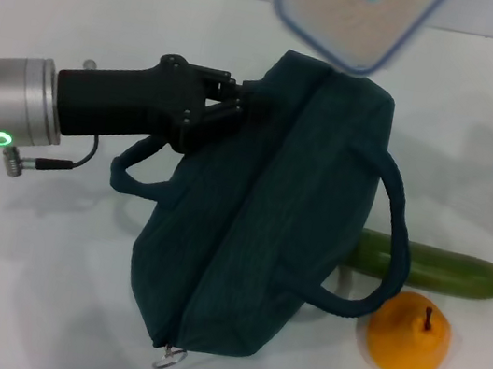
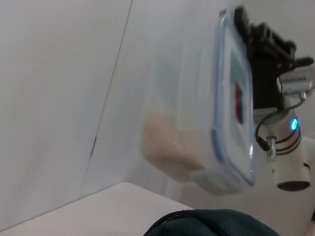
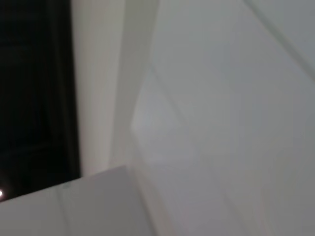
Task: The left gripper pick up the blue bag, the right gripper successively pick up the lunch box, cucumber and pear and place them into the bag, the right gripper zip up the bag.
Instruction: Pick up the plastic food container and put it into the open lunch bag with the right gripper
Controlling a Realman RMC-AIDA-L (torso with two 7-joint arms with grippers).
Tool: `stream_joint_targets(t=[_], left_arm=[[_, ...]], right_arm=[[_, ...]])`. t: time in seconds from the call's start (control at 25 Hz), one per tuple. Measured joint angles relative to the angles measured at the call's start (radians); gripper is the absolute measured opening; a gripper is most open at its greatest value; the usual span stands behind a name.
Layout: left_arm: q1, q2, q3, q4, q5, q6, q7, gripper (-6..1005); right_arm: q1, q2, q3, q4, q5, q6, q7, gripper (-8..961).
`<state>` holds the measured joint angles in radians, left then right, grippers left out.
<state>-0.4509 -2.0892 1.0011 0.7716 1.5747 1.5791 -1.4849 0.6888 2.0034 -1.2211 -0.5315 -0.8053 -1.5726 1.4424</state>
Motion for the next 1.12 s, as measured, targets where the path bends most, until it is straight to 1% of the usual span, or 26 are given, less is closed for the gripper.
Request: stream_joint_targets(t=[0.12,0.24,0.48,0.68,0.88,1.12], left_arm=[[-0.004,0.000,0.003,-0.003,-0.002,-0.001,0.002,130],[-0.005,0.000,0.001,-0.004,-0.006,-0.003,0.003,130],[0.000,0.003,-0.004,-0.004,-0.014,-0.020,0.003,131],[0.002,0.003,-0.005,-0.010,-0.031,-0.058,0.004,130],[-0.002,0.002,-0.006,-0.011,-0.055,-0.086,0.005,130],[-0.007,0.000,-0.006,-0.011,-0.055,-0.098,0.005,129]], right_arm=[[0.037,0.008,-0.047,0.005,-0.019,0.019,0.000,97],[0.041,0.011,-0.091,0.005,-0.026,0.041,-0.003,97],[-0.029,0.015,-0.110,0.008,-0.022,0.029,-0.016,97],[-0.087,0.004,-0.111,0.010,-0.041,0.010,-0.021,98],[-0.132,-0.001,-0.112,0.010,-0.098,0.005,-0.017,99],[-0.149,-0.022,-0.114,0.015,-0.112,-0.008,-0.015,99]])
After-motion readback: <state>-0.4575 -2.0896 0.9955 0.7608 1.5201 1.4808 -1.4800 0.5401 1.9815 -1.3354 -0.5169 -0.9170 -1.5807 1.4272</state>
